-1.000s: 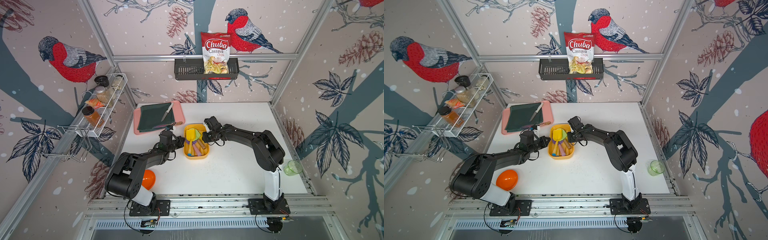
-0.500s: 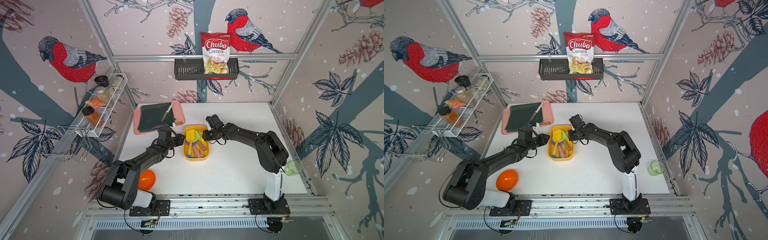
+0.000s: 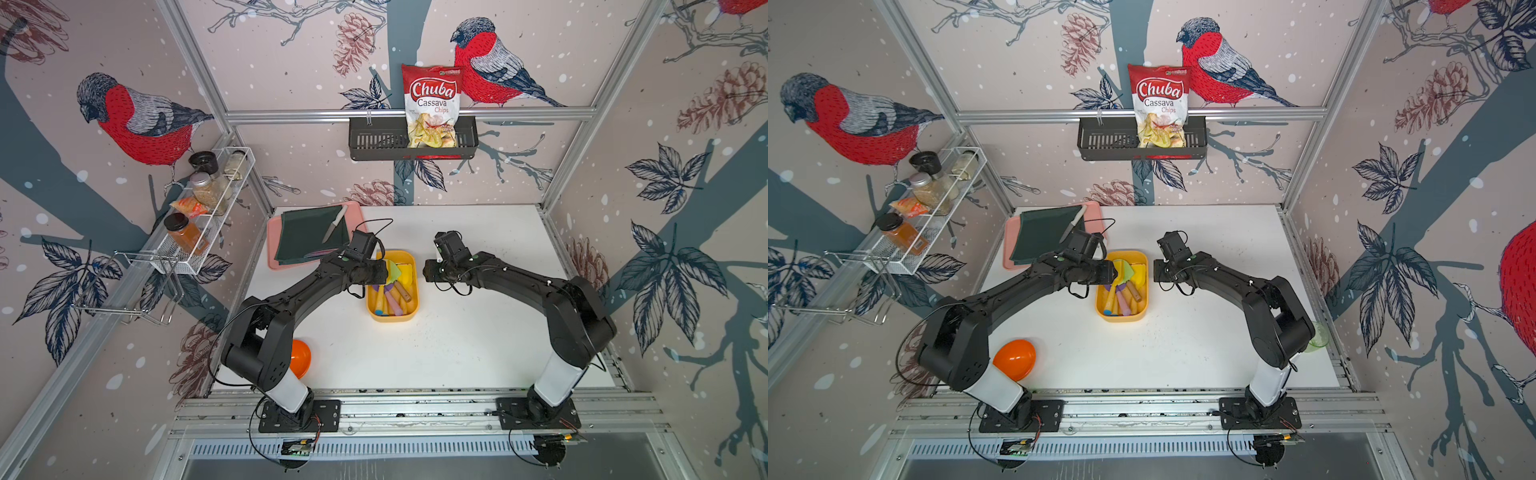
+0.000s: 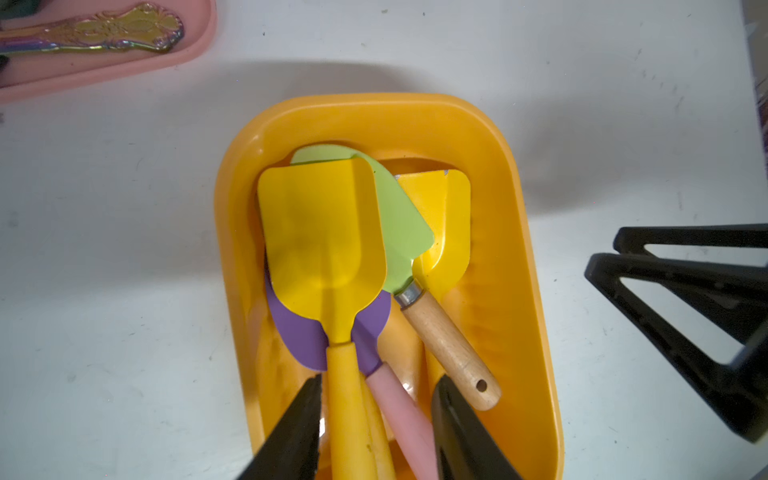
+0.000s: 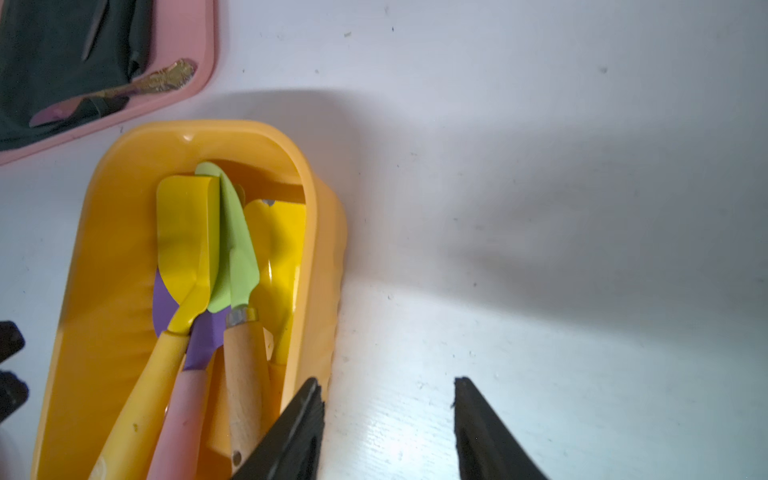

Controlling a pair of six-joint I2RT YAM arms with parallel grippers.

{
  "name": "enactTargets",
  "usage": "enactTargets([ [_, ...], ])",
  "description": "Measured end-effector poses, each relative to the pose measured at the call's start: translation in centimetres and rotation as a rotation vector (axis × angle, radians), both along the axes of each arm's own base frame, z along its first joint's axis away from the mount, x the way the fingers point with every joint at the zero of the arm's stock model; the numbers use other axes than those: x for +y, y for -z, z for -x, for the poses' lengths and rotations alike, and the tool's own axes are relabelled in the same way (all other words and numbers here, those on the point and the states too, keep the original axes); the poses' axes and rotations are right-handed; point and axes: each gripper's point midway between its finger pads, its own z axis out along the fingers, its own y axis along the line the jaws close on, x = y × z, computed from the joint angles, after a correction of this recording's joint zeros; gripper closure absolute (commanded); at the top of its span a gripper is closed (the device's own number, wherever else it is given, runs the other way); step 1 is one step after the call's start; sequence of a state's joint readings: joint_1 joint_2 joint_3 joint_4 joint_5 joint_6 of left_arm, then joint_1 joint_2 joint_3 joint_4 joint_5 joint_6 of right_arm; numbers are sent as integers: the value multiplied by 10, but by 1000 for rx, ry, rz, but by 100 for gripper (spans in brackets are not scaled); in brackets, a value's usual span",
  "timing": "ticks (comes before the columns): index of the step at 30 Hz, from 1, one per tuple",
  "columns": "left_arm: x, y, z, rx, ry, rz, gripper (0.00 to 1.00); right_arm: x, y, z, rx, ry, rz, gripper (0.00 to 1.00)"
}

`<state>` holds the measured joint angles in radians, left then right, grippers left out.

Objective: Take the shovel out of the storage box
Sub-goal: Pick up the shovel from the storage box.

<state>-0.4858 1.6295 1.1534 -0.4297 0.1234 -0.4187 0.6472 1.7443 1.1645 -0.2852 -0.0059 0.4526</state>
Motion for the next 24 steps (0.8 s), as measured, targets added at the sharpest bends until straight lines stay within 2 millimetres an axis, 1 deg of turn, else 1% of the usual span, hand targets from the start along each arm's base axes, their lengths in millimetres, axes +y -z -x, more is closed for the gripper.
enactTargets([
  [4, -1, 27, 8, 98, 15, -79, 57, -8, 8, 6, 18, 21, 0, 46],
  [7, 1, 41, 16, 150, 20, -126, 57, -11, 2, 6, 1, 26, -16, 47],
  [11, -1, 46, 16, 171, 25, -148, 59, -14, -9, 5, -24, 32, -51, 47],
  [13, -2, 49, 14, 177, 26, -157, 62, -19, -14, 2, -38, 43, -64, 47],
  [17, 1, 57, 15, 198, 21, -188, 62, -25, -16, 2, -45, 53, -82, 47],
  [22, 4, 64, 18, 226, 12, -209, 61, -29, -17, 3, -44, 55, -99, 47],
  [24, 3, 66, 18, 232, 13, -209, 63, -29, -19, 1, -51, 55, -107, 47],
])
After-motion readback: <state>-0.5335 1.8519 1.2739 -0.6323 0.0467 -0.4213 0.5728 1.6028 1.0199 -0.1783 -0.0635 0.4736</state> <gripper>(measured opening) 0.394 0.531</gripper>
